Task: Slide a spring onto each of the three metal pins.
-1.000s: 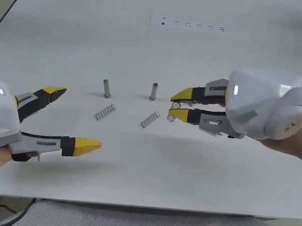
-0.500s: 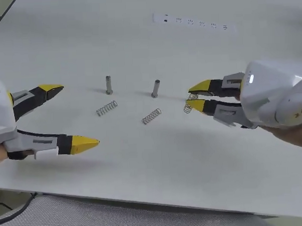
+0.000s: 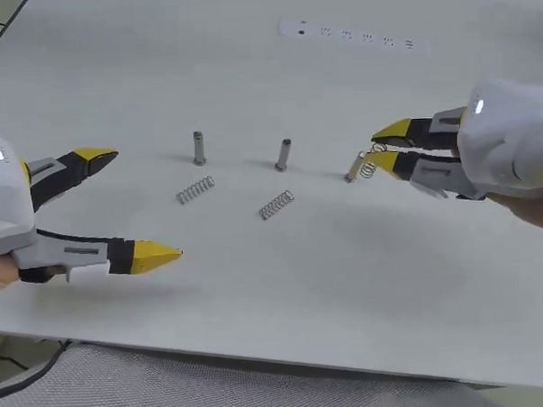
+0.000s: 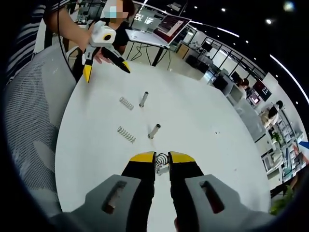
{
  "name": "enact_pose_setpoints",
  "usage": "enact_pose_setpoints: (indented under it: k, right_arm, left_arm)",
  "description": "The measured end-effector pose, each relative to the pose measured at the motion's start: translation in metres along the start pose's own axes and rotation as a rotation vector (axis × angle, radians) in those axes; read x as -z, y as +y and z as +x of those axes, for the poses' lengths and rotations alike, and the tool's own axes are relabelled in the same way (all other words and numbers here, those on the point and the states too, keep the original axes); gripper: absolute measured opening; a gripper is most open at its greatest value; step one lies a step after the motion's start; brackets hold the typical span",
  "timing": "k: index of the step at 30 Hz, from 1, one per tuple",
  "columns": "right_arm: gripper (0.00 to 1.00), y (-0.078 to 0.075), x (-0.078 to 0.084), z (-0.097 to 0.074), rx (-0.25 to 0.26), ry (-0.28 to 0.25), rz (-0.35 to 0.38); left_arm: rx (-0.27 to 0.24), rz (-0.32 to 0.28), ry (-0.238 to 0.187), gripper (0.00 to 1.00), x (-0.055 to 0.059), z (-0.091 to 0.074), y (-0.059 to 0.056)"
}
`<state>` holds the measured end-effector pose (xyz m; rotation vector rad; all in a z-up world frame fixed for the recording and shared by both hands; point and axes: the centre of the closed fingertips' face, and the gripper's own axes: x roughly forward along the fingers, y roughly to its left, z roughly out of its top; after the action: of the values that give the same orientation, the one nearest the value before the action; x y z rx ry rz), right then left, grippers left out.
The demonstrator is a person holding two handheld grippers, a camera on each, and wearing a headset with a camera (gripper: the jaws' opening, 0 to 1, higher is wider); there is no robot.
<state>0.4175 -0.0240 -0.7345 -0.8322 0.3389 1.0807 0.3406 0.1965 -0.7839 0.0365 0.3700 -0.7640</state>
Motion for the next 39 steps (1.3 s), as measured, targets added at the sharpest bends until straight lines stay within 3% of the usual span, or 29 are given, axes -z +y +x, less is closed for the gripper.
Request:
enact_pose_setpoints:
  k: [5,17,39]
  right_arm:
    - [0.12,-0.015,0.006,0.004,0.032,0.007,0.054]
    - [0.12,-0.036,0.01,0.017,0.078,0.016,0.089]
    - [0.12,-0.036,0.018,0.03,0.065,0.032,0.119]
  left_arm:
    - [-0.006,-0.006,0.0,0.97,0.001,-0.001,0.001]
    - [-0.004,-0.006,-0.002,0.97,0.0,0.0,0.0]
    - [-0.011,-0.026,0.005,0.97,0.003,-0.002,0.002]
